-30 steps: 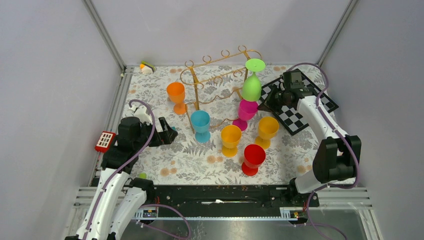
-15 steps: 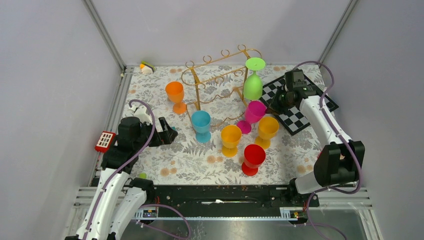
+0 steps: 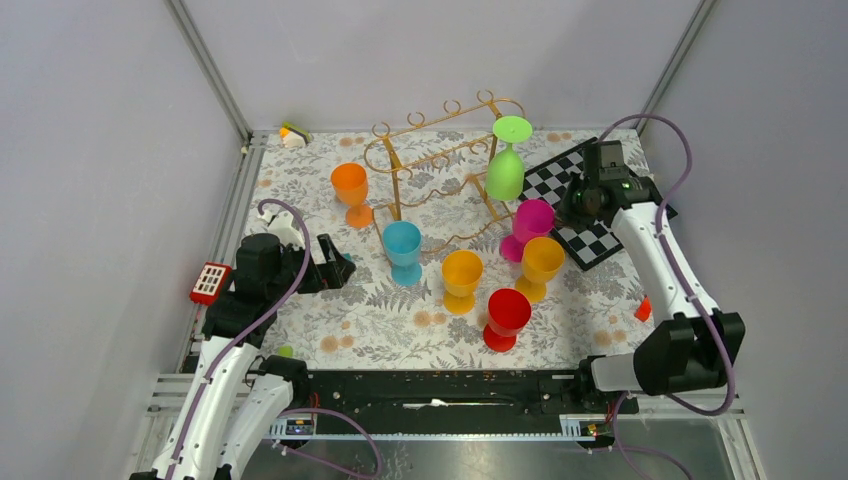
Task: Place the wine glass upside down on the wine glass rack
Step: Pick up the wine glass at the center of the board, then turn the wine glass upside down at the wine rack.
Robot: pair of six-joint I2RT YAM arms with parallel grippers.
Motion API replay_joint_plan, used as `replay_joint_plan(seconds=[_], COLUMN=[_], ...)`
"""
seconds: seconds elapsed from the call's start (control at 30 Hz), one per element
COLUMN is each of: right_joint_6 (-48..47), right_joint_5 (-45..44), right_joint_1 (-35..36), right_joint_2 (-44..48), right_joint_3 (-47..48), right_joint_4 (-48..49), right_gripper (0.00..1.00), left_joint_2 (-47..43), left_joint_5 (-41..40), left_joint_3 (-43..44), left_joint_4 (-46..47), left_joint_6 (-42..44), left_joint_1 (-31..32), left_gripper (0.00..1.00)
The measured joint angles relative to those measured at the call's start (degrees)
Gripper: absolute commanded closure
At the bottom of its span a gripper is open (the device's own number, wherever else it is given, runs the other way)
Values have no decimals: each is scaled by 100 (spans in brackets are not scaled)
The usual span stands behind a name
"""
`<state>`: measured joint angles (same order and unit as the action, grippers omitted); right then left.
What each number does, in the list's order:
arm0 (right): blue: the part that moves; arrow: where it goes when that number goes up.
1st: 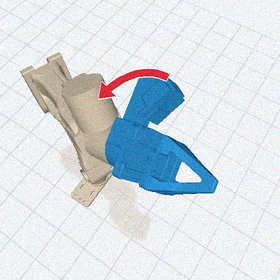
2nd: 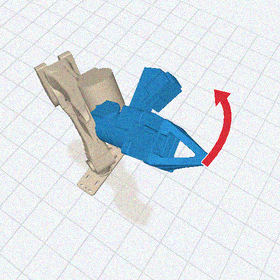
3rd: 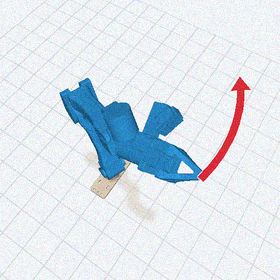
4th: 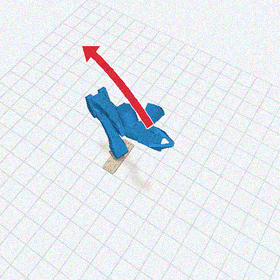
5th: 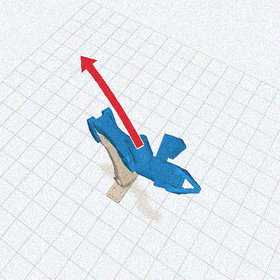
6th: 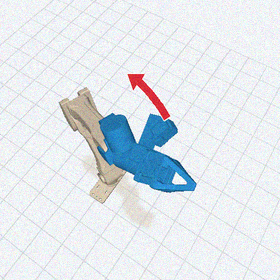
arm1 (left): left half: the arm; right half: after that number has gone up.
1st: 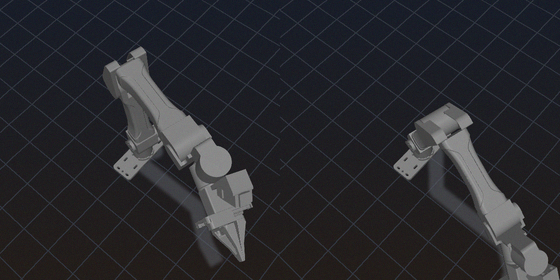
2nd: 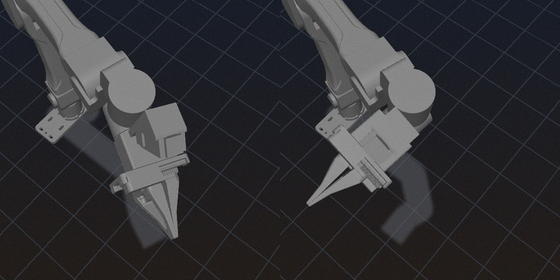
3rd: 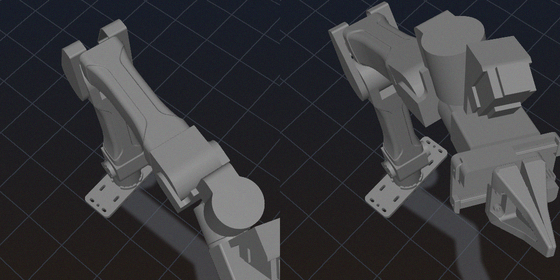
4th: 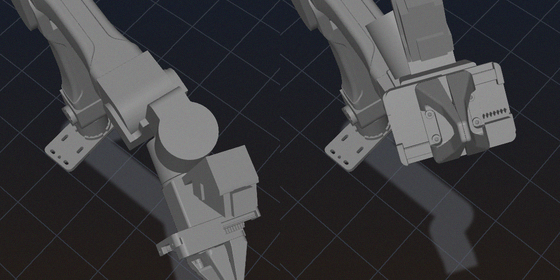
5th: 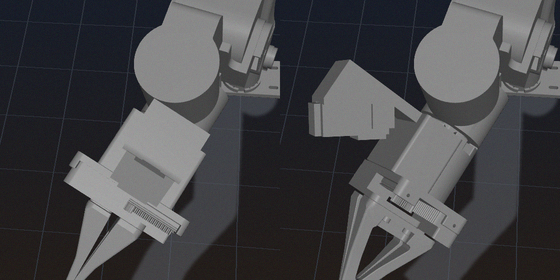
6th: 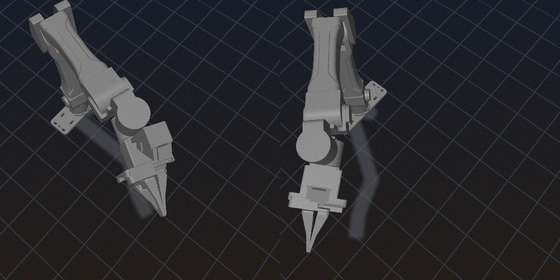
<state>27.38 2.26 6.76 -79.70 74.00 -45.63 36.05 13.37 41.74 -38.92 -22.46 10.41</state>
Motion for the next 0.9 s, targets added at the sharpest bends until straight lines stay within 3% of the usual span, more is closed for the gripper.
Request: replay_joint_plan(seconds=[0.4, 0.9], right_joint_6=[-79, -61], right_joint_5=[-599, -739], right_joint_1=[-157, -160], right_joint_2=[870, 2898], right_joint_3=[-2, 118], right_joint_4=[138, -111], right_gripper=[100, 100], left_joint_2=[0, 0], left_joint_5=[0, 13], left_joint_3=[0, 0], left_joint_4=[2, 2], left_joint_6=[0, 0], left_joint_1=[0, 0], left_gripper=[1, 1])
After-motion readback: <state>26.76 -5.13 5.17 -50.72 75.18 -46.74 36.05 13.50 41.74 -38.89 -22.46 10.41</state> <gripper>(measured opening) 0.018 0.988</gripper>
